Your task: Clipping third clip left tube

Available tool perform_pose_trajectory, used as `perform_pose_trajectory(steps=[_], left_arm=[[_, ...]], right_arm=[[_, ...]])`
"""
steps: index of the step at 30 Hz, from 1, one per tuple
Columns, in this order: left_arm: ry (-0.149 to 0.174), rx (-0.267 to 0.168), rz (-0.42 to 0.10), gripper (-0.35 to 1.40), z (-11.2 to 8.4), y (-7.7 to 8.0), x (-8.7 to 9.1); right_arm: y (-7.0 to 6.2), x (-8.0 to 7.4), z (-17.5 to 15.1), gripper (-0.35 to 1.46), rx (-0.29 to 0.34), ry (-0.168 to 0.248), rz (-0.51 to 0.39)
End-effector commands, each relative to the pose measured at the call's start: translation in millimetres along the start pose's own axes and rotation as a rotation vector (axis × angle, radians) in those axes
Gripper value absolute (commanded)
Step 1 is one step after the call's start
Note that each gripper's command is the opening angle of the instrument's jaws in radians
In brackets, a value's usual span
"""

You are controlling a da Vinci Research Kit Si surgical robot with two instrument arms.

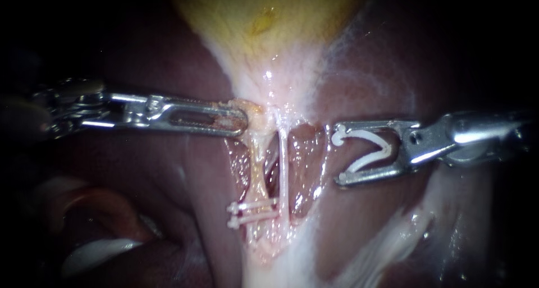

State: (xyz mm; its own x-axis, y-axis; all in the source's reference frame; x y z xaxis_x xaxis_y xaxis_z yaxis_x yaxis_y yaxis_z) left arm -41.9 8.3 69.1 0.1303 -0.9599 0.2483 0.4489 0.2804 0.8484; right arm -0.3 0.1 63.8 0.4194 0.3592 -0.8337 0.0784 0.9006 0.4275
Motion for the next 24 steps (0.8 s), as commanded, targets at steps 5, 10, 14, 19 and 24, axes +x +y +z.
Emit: perform_pose_trajectory(steps=[5, 10, 14, 19, 24], left_arm=[[0.000, 0.000, 0.000, -0.35, -0.1, -0.1, 0.0], [0.003, 0.003, -0.001, -0.35, -0.8, -0.4, -0.1], [0.007, 0.007, -0.005, -0.35, -1.8, -0.9, -0.5], [0.008, 0.017, -0.013, -0.35, -3.7, -1.9, -1.6], [-0.017, 0.024, -0.024, -0.35, -5.7, -2.4, -2.9]], right_arm=[[-0.1, 0.1, 0.0, 0.50, 0.000, 0.000, 0.000], [0.0, 0.1, 0.1, 0.50, 0.003, 0.001, 0.000], [-0.1, 0.1, 0.2, 0.50, 0.002, 0.001, 0.000], [-0.1, 0.1, 0.2, 0.50, 0.002, 0.001, 0.000], [-0.1, 0.2, 0.3, 0.50, 0.002, 0.001, 0.000]])
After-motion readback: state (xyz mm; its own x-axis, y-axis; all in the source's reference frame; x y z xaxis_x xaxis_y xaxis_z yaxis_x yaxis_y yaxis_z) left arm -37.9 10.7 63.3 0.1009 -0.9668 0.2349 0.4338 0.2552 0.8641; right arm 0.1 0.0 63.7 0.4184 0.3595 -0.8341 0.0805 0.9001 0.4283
